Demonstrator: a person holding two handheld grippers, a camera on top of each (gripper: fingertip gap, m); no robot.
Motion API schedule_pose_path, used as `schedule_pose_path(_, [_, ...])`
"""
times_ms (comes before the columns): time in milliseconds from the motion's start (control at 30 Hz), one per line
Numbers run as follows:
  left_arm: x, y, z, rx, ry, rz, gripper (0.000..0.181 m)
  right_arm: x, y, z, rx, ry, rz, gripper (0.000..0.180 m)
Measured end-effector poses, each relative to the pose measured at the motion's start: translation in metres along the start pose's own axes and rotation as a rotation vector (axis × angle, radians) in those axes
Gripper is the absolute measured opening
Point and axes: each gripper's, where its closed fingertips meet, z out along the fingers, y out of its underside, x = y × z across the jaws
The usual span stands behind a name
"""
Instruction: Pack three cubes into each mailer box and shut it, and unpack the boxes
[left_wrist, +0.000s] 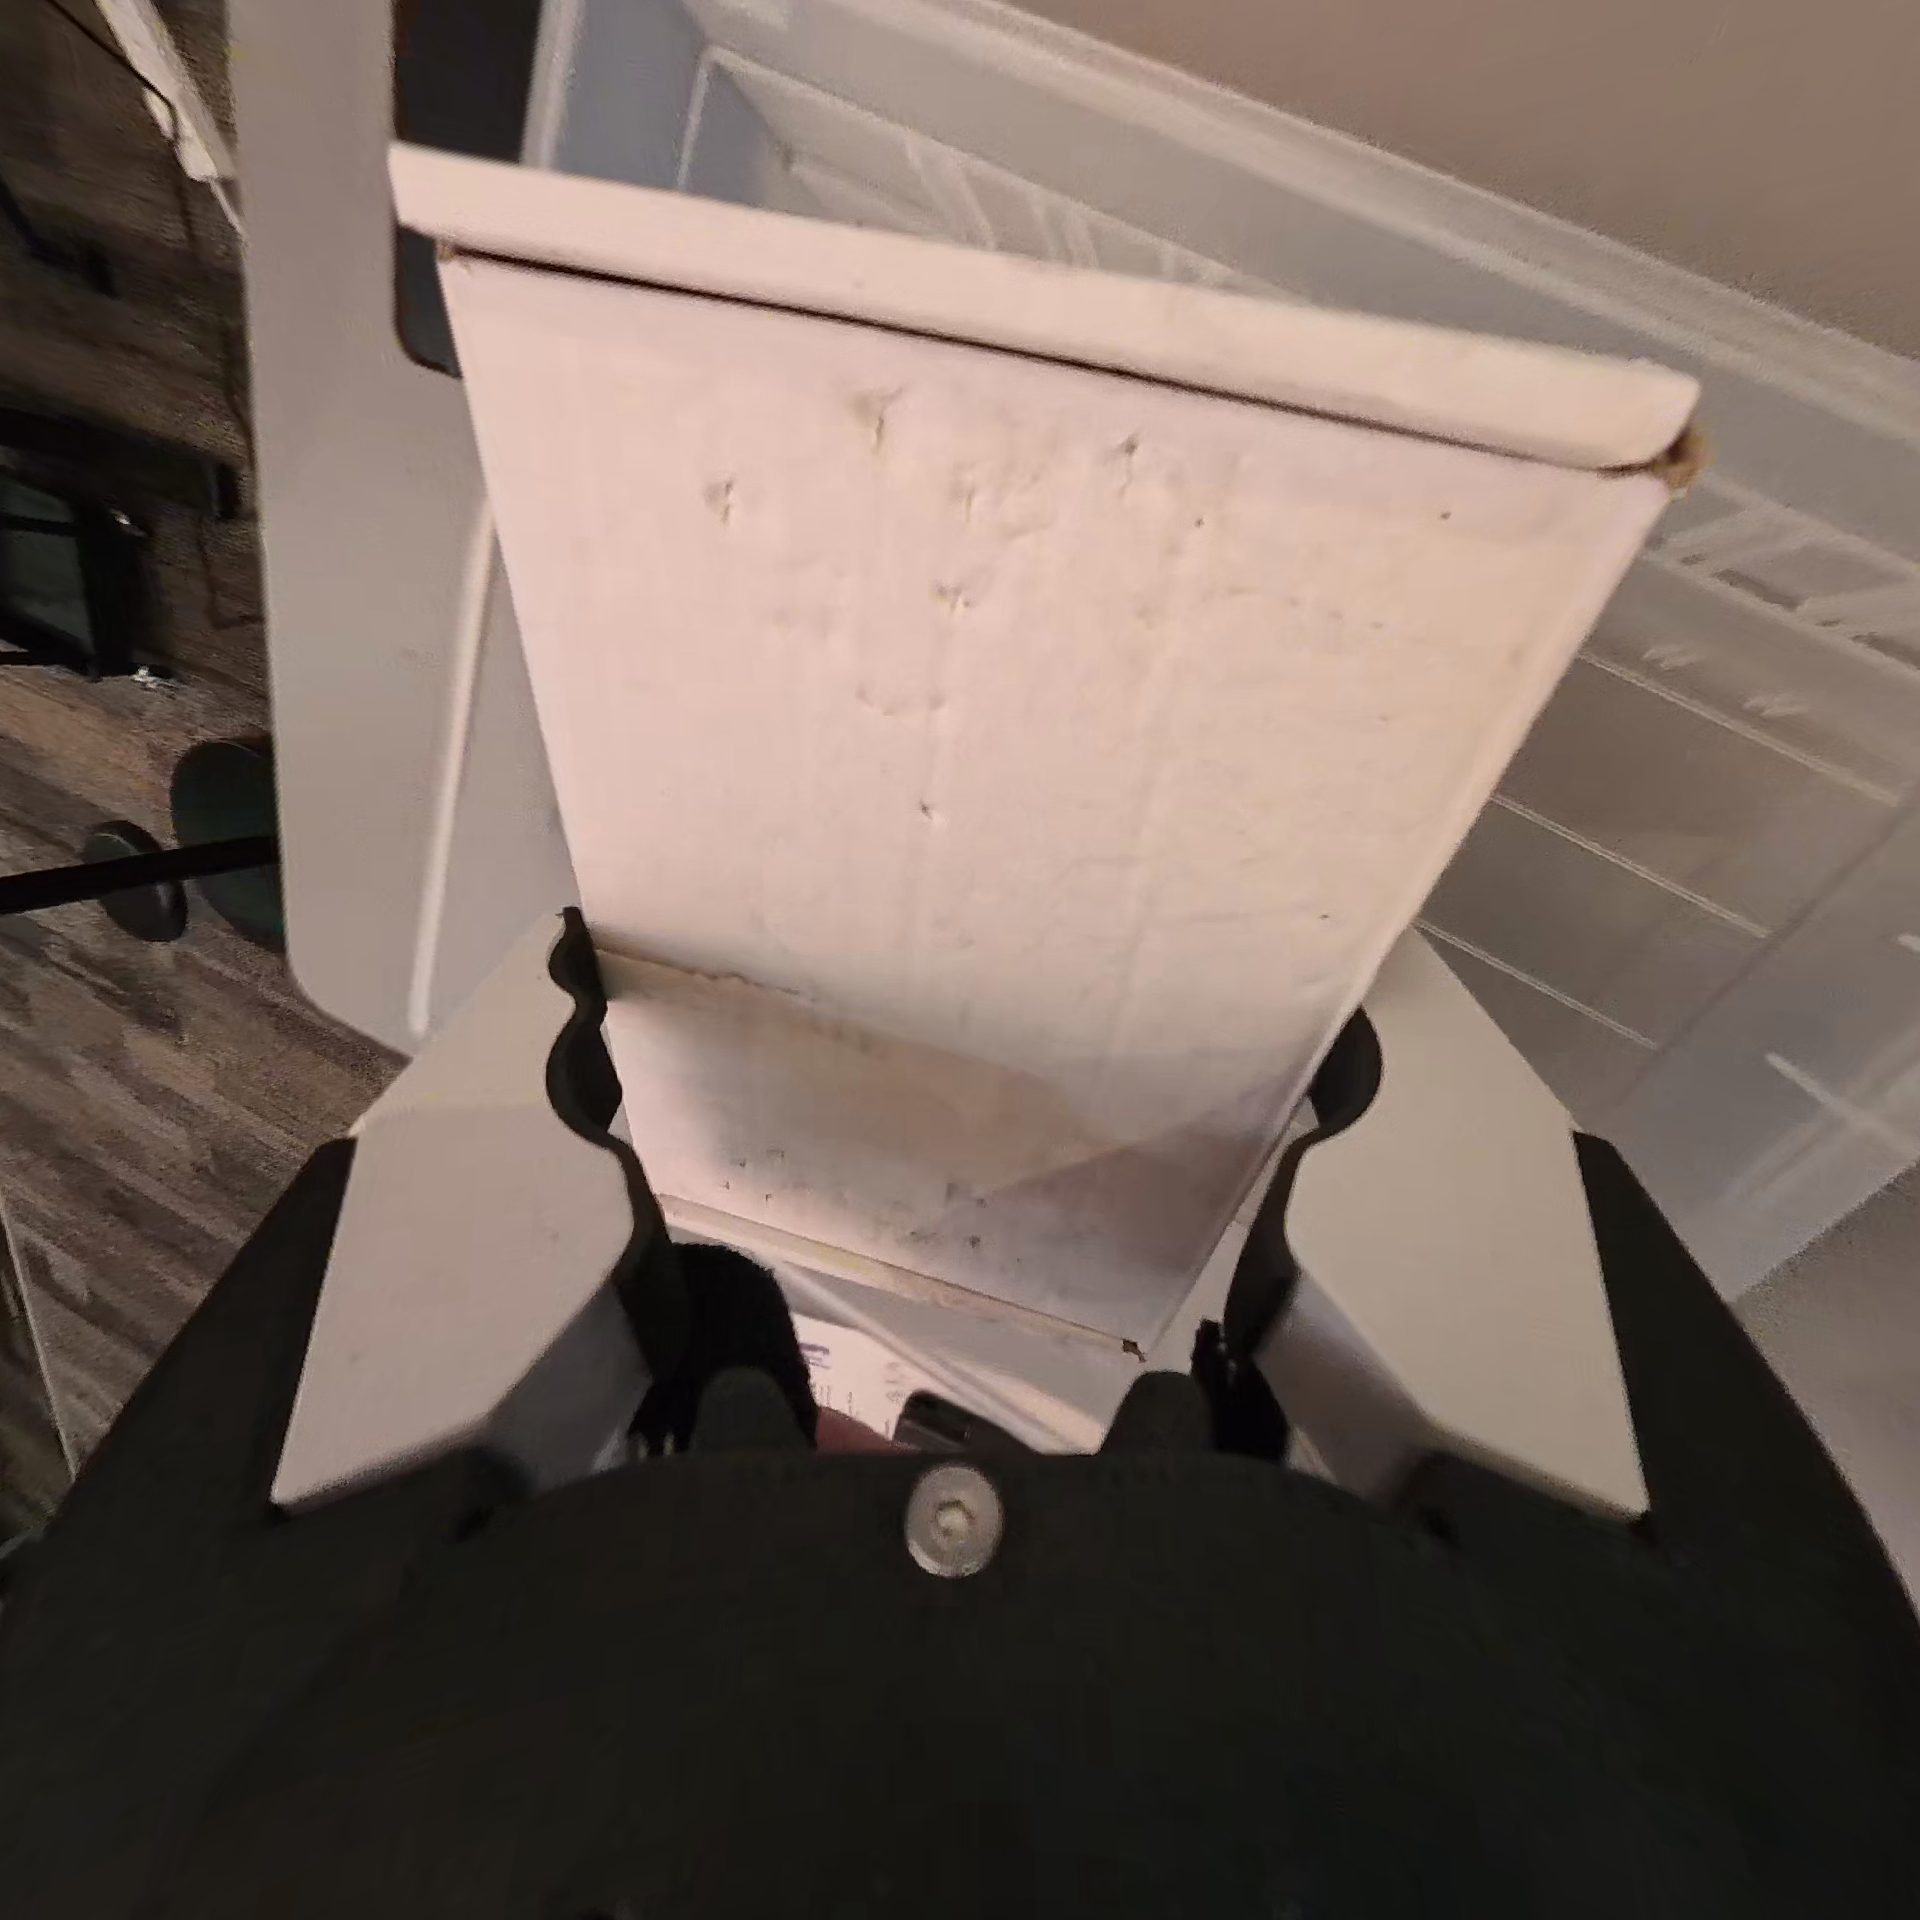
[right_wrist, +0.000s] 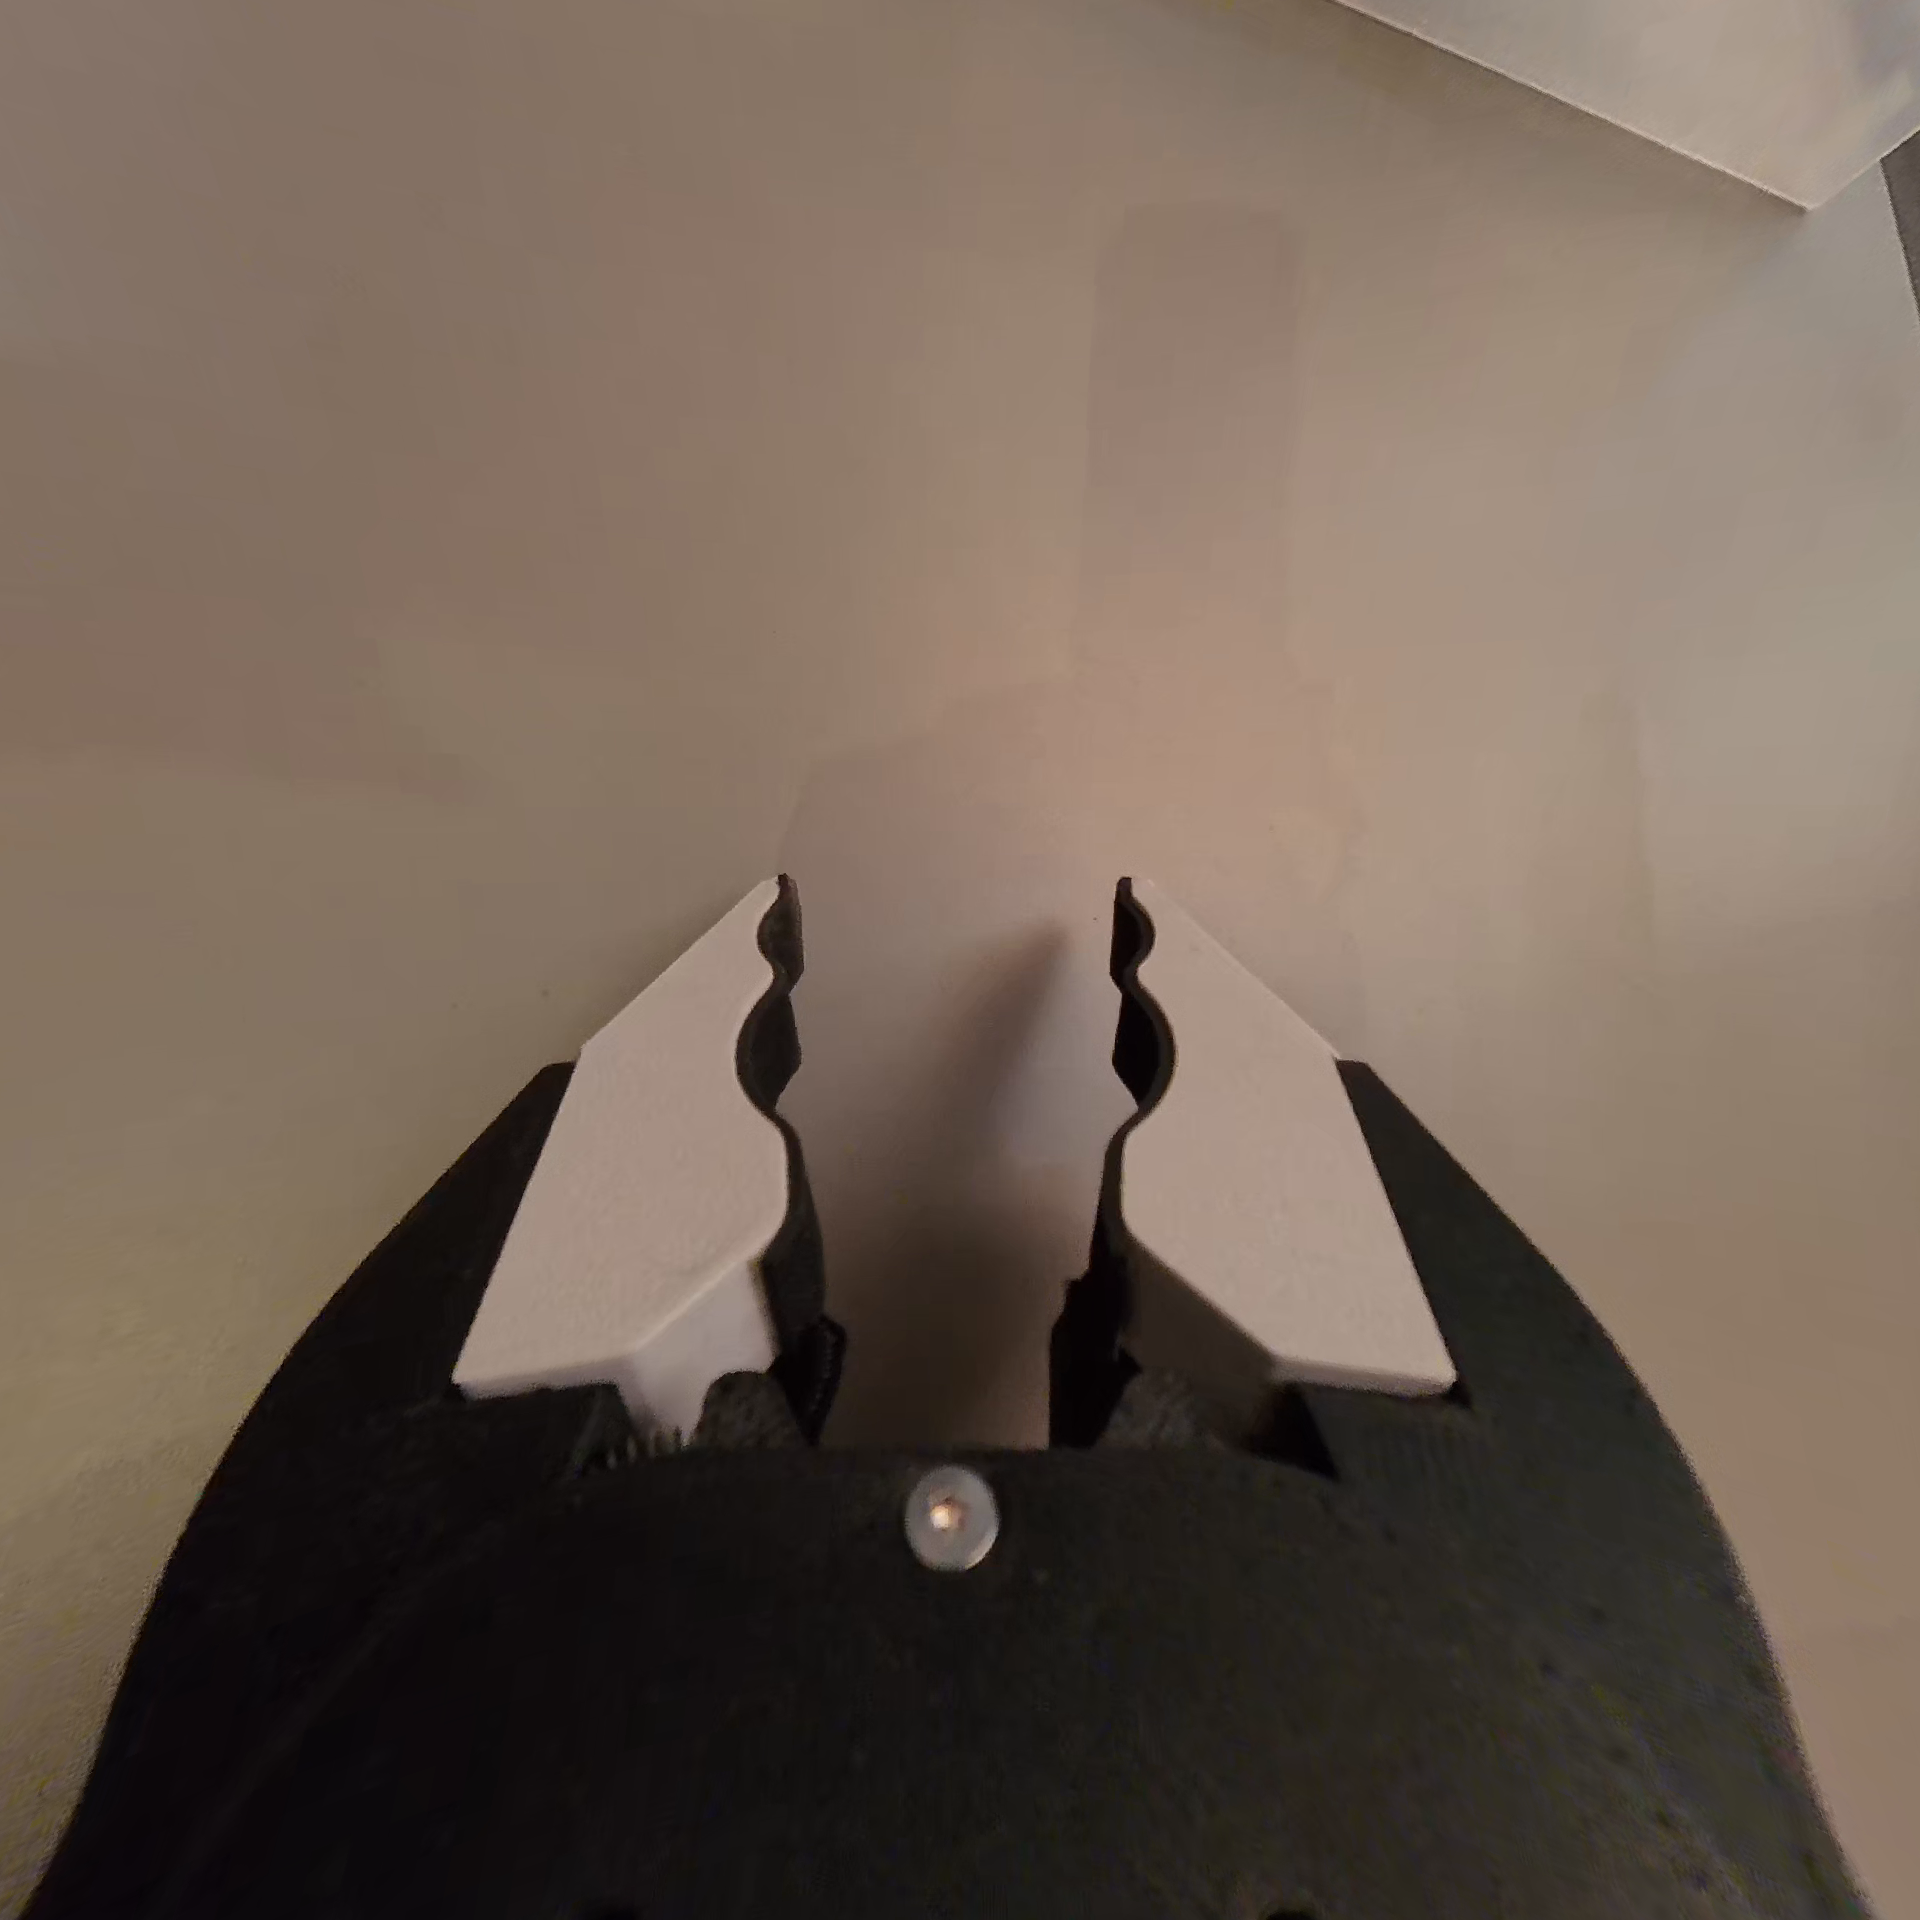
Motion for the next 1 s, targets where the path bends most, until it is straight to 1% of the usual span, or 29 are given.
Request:
schedule_pose_path(100, [0.001, -0.004, -0.022, 0.017, -0.03, 0.002, 0.135, 0.003, 0.002, -0.002, -0.008, 0.014, -0.002, 0.058])
schedule_pose_path(200, [0.011, -0.021, -0.053, 0.066, -0.043, 0.026, 0.135, 0.006, 0.001, -0.005, 0.004, 0.026, 0.008, 0.059])
schedule_pose_path(333, [0.038, -0.064, -0.091, 0.123, -0.021, 0.105, 0.135, 0.014, -0.001, -0.012, 0.022, 0.075, 0.015, 0.063])
schedule_pose_path(433, [0.073, -0.105, -0.103, 0.138, 0.039, 0.199, 0.135, 0.025, -0.007, -0.021, 0.053, 0.147, 0.001, 0.067])
schedule_pose_path(567, [0.125, -0.16, -0.092, 0.112, 0.158, 0.33, 0.135, 0.048, -0.023, -0.042, 0.112, 0.334, -0.064, 0.077])
schedule_pose_path(667, [0.166, -0.194, -0.071, 0.096, 0.264, 0.407, 0.135, 0.059, -0.047, -0.066, 0.173, 0.542, -0.232, 0.082])
schedule_pose_path(733, [0.191, -0.209, -0.053, 0.083, 0.323, 0.449, 0.134, 0.057, -0.059, -0.076, 0.182, 0.627, -0.348, 0.087])
schedule_pose_path(833, [0.225, -0.223, -0.03, 0.055, 0.399, 0.509, 0.134, 0.053, -0.066, -0.078, 0.164, 0.691, -0.454, 0.093])
schedule_pose_path(900, [0.244, -0.229, -0.019, 0.045, 0.446, 0.534, 0.134, 0.049, -0.064, -0.073, 0.125, 0.701, -0.526, 0.096])
schedule_pose_path(1000, [0.265, -0.236, -0.009, 0.041, 0.509, 0.548, 0.134, 0.038, -0.066, -0.067, 0.131, 0.675, -0.571, 0.09])
